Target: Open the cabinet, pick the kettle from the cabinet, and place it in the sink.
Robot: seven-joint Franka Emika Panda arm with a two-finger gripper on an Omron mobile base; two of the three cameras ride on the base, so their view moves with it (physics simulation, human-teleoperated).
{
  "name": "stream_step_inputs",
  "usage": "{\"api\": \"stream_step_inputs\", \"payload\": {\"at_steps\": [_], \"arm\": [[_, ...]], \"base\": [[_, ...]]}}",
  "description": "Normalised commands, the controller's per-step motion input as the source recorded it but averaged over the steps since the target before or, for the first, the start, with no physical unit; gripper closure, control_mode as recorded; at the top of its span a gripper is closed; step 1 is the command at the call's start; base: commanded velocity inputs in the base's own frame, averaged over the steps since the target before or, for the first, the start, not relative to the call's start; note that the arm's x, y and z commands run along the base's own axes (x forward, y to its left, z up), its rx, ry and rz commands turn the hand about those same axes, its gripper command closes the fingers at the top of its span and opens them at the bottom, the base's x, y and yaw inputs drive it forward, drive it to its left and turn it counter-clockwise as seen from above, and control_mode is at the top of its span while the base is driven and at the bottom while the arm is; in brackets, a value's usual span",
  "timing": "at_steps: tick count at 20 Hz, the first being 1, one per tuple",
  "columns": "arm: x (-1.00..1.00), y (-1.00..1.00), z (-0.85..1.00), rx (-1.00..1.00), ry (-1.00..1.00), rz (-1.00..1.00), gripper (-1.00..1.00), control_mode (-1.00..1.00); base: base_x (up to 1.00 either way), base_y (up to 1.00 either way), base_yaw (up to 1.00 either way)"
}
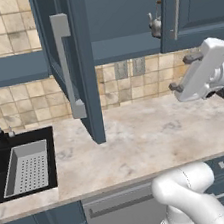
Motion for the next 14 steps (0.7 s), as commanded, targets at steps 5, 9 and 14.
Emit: {"api": "stream_step_inputs", "payload": {"at_steps": [5, 9, 14], "arm": [[-0.22, -0.28, 0.03, -0.19, -0.13, -0.14, -1.0, -1.0], [-0.21, -0.33, 0.03, -0.16, -0.13, -0.22, -1.0, -1.0], [-0.14, -0.34, 0.06, -0.13, -0.09, -0.22, -1.0, -1.0]], "base": [[0.0, 0.0, 0.0], [0.0, 0.0, 0.0], [0.0, 0.0, 0.0]]}}
